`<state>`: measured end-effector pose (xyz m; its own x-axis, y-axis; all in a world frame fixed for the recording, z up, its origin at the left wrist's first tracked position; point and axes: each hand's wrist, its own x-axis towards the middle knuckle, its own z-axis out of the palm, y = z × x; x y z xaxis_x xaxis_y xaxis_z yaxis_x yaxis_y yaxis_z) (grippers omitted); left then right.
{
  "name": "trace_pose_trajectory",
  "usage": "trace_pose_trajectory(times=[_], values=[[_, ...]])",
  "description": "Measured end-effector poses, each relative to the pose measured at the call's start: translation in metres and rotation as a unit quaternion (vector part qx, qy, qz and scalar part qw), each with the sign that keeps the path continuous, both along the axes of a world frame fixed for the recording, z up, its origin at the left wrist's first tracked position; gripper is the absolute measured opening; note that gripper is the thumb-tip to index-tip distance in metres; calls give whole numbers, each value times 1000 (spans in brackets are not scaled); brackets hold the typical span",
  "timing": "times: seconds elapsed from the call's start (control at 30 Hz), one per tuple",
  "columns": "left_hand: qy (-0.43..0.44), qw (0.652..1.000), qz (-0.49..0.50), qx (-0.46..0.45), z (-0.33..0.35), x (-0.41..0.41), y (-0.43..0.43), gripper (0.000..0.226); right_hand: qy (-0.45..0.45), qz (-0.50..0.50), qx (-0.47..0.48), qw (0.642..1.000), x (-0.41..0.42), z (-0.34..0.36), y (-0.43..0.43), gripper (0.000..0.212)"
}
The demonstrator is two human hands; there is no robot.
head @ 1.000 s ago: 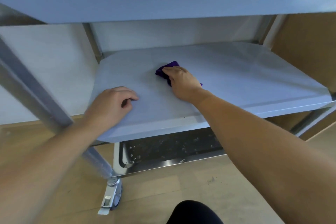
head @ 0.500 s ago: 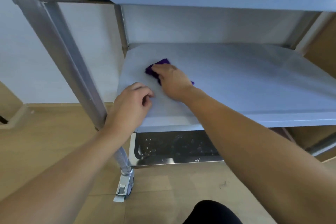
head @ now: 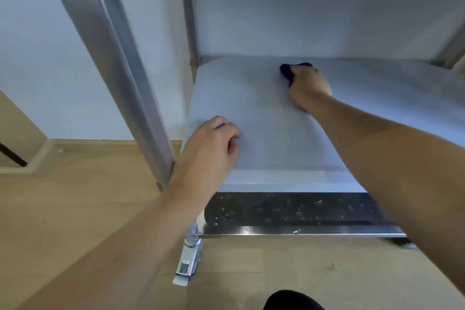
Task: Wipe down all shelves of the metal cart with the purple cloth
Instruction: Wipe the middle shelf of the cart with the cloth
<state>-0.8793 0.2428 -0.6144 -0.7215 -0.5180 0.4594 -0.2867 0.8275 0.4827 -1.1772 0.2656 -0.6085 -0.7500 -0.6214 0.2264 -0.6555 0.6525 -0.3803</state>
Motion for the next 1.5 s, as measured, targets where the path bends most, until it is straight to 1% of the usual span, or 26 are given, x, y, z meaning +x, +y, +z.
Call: trace_pose_trajectory(times=[0.07,0.13,0.17,0.23,0.33,0.4,0.47,0.53,0.6,0.67,0.73,0.83,0.9,1.0,1.07,1.13,1.33,1.5], values=[[-6,1000,-2,-3,-1,-1,0,17,1,-50,24,998,-10,-1,-7,34],[-10,1000,-2,-9,-1,0,0,17,14,-54,27,998,0,1,-24,34],[-14,1000,-2,-11,0,0,1,18,21,-34,15,999,11,2,-37,33],[-25,1000,-2,-11,1,0,2,18,18,38,-4,999,41,3,-66,32],[-25,1000,-2,-8,0,0,-1,16,17,157,9,987,95,3,-107,38],[-22,1000,-1,-6,3,0,0,17,17,186,9,982,111,6,-119,43],[-30,1000,0,-9,5,1,2,18,3,198,4,980,104,7,-114,43],[-32,999,2,-11,3,0,3,19,6,187,-1,982,80,6,-101,35],[-31,999,5,-15,0,-1,2,20,22,148,-15,989,50,5,-87,26],[-28,999,6,-20,-1,-2,2,19,26,97,-14,995,21,4,-78,28],[-27,999,5,-20,-1,-3,3,19,19,59,7,998,1,2,-77,28],[-23,999,5,-26,-1,-3,2,21,1,38,17,999,0,4,-89,44],[-24,999,5,-24,0,-3,3,21,1,66,19,998,9,7,-97,47],[-22,1000,4,-18,0,-4,3,21,0,148,40,988,27,11,-101,49],[-25,1000,7,-6,1,-4,2,21,-2,220,45,974,46,13,-99,48],[-27,1000,9,1,3,-4,3,20,6,271,53,961,65,13,-88,47],[-26,999,19,3,4,-3,4,22,6,358,35,933,87,10,-19,45],[-29,999,29,-9,4,-3,6,22,27,393,17,919,90,4,50,43]])
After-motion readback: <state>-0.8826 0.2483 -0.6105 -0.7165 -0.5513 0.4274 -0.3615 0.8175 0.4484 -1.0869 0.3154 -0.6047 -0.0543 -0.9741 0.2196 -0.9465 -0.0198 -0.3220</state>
